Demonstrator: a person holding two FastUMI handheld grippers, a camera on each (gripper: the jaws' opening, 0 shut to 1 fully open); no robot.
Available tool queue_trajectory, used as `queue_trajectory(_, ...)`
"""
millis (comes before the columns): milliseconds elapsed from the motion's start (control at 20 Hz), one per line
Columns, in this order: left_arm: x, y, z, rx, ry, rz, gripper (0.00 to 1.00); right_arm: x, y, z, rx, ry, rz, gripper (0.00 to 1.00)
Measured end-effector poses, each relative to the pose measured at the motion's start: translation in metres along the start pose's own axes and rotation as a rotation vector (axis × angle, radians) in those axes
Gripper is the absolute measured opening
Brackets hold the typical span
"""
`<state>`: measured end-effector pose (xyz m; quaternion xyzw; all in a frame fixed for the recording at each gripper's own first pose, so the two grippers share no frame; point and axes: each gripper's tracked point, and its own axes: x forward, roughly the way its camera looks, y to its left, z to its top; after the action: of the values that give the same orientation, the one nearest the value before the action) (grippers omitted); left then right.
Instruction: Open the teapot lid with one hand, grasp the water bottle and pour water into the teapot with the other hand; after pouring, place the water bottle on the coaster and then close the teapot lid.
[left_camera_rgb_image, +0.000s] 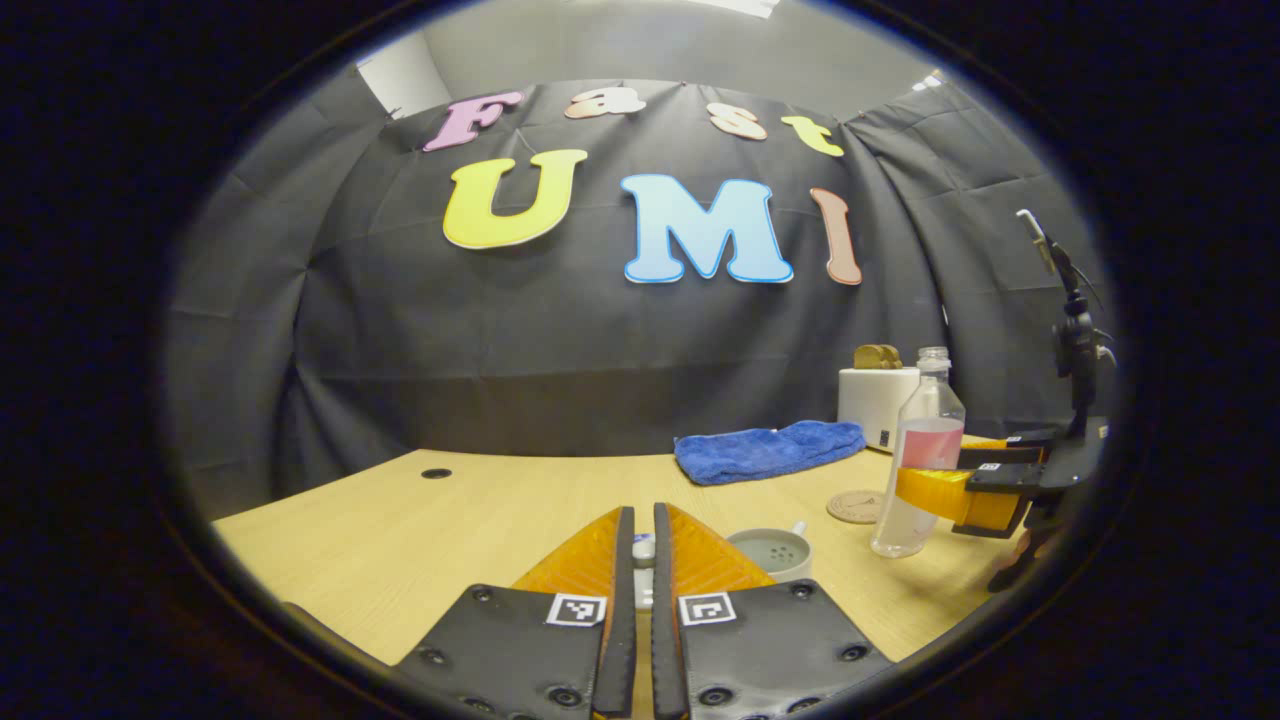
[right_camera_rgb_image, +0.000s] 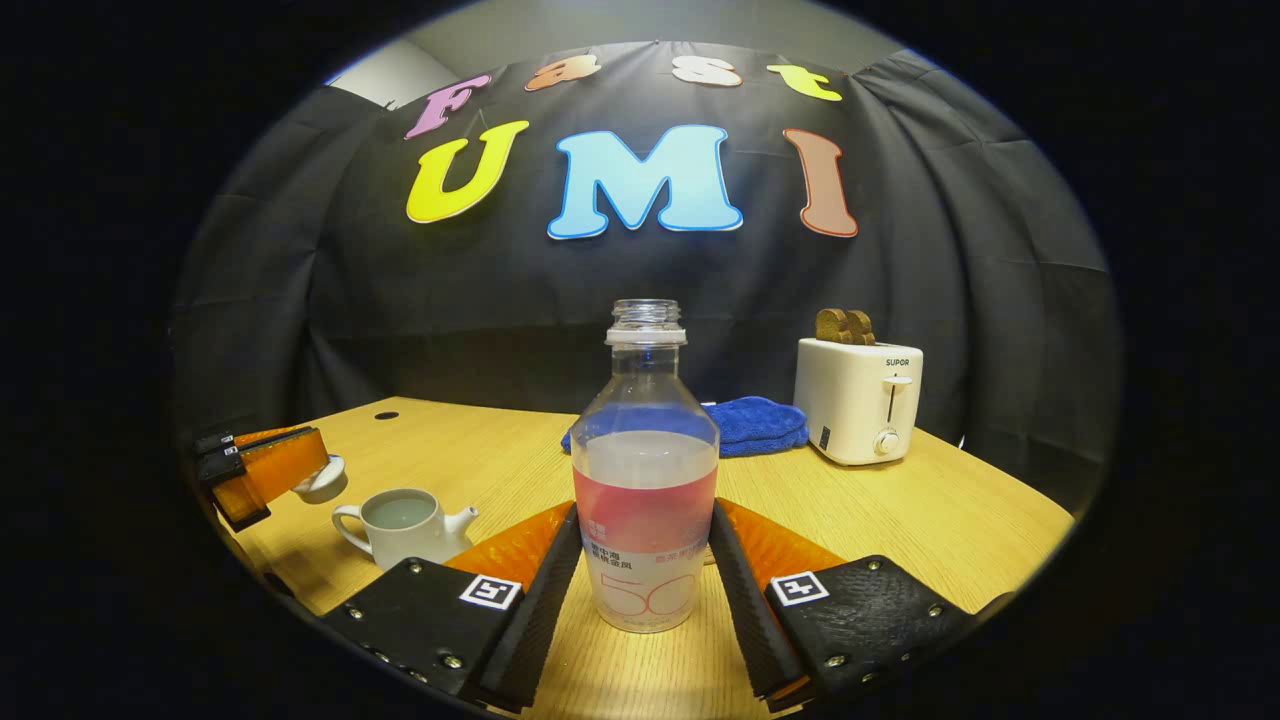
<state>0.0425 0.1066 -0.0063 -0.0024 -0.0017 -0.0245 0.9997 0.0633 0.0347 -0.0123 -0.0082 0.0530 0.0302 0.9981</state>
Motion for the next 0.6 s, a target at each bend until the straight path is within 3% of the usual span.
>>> queue_trajectory(300, 0.0098, 0.0092, -0.0020, -0.002, 0.002, -0.029, 0.14, -0.0031, 0.0041, 0.0035, -0.066, -0.011, -0.024, 0.74)
queue_trajectory(400, 0.0085, 0.0080, -0.0012, -0.002, 0.001, -0.037, 0.14, -0.0036, 0.0021, 0.0059, -0.170, -0.012, -0.056, 0.74)
queue_trajectory(600, 0.0092, 0.0058, -0.0015, -0.003, 0.001, -0.050, 0.12, 0.0002, -0.0008, 0.0051, -0.491, -0.005, -0.109, 0.74)
